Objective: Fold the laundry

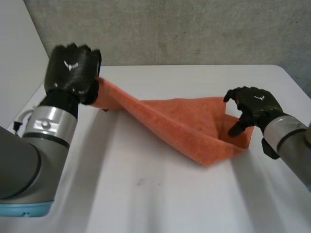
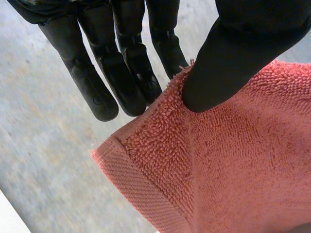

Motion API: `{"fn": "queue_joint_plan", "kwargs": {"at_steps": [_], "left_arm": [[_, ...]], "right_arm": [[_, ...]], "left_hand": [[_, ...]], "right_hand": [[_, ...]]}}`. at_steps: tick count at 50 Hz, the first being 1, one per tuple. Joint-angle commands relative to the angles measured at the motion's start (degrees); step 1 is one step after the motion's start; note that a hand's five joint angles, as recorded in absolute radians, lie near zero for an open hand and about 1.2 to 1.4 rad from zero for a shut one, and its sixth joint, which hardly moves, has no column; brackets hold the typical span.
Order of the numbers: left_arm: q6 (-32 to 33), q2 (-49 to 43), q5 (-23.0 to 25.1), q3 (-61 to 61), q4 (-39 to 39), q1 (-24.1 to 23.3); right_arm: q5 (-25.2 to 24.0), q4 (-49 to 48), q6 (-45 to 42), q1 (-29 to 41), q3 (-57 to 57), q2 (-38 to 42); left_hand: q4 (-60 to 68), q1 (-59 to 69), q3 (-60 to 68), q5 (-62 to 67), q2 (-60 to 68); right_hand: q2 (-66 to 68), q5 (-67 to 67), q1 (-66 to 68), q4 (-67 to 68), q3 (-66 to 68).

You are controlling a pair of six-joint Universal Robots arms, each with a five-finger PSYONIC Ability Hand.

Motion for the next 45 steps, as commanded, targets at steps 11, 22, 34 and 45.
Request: {"fn": "queue_joint_plan", "kwargs": {"at_steps": [11,22,34,45], "left_arm": [[0.1,5.7,0.0,11.1,-8.1,-5.2],[0.0,6.6,0.0,13.0,-8.3,-5.1],[0.1,6.5,0.0,12.1,-8.4,-2.3],[0.1,4.7,1.8,7.0,-12.9,8.4]], "right_arm": [[-13.6,9.6,0.0,-7.6,1.0,5.1],[-12.7,5.5,0.6,-3.3,-3.9,18.2],[-2.7,-2.4,2.6,-3.6,-5.8,7.8],[-4.7,6.0,-14.8,-8.4,-7.1,-16.9]], "left_hand": [[11.5,15.8,11.7,14.4,11.5],[11.5,15.8,11.7,14.4,11.5],[11.5,15.8,11.7,14.4,11.5],[11.5,15.8,11.7,14.4,11.5]], "right_hand": [[-4.6,-3.8,-1.5,-3.7,-4.3],[4.8,5.6,7.9,5.7,5.1],[54.6,55.4,57.6,55.4,54.9],[54.6,55.4,57.6,55.4,54.9]]}}
